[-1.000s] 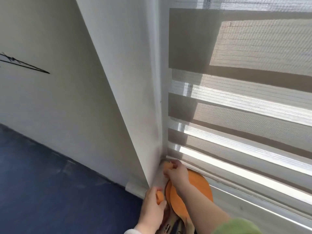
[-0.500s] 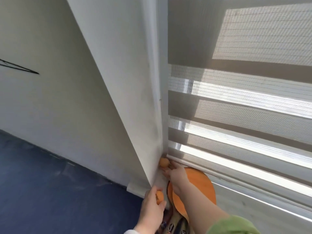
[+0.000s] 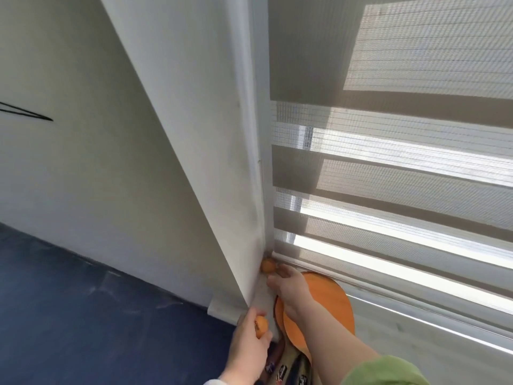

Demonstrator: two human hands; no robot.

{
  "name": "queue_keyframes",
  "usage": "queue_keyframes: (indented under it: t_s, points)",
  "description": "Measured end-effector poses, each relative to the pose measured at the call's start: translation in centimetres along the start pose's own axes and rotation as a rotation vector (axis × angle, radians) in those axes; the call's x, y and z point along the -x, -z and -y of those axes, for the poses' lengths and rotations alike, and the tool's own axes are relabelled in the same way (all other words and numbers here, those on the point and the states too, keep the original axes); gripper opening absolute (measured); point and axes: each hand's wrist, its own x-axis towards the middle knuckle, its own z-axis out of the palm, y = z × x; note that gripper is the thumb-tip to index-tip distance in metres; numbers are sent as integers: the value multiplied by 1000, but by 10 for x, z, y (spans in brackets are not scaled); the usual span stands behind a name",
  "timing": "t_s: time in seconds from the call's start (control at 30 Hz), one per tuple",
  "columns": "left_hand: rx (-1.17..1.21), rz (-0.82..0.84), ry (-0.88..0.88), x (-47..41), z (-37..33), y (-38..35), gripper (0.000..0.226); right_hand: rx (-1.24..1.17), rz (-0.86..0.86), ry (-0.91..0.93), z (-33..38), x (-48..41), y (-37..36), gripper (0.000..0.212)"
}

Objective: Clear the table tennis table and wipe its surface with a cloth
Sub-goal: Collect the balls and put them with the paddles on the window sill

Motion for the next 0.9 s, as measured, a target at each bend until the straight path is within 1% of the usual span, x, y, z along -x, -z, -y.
queue_keyframes:
  t_s: [0.2,0.4,0.47,0.6,0.67,0.77,0.9]
  points:
    - [17,20,-18,-1,-6,-8,34,10,-5,21,0,3,2,61]
    - [81,-15,-16,-9,-18,-21,37,43,8,36,-2,9,15,68]
    - [105,-46,1,-13,-20,-24,37,45,13,42,-2,11,18,69]
    - [212,-164,28,-24,-27,-30,37,27,5,49,-1,15,21,67]
    - [274,-203,50,-31,-31,-32,38,5,-18,58,-1,17,22,66]
    - [332,-217,105,-43,-37,-35,40,-25,-61,69,0,22,25,59]
    - [321,-228,123,-55,-43,-40,38,-11,-132,105,-1,27,40,47]
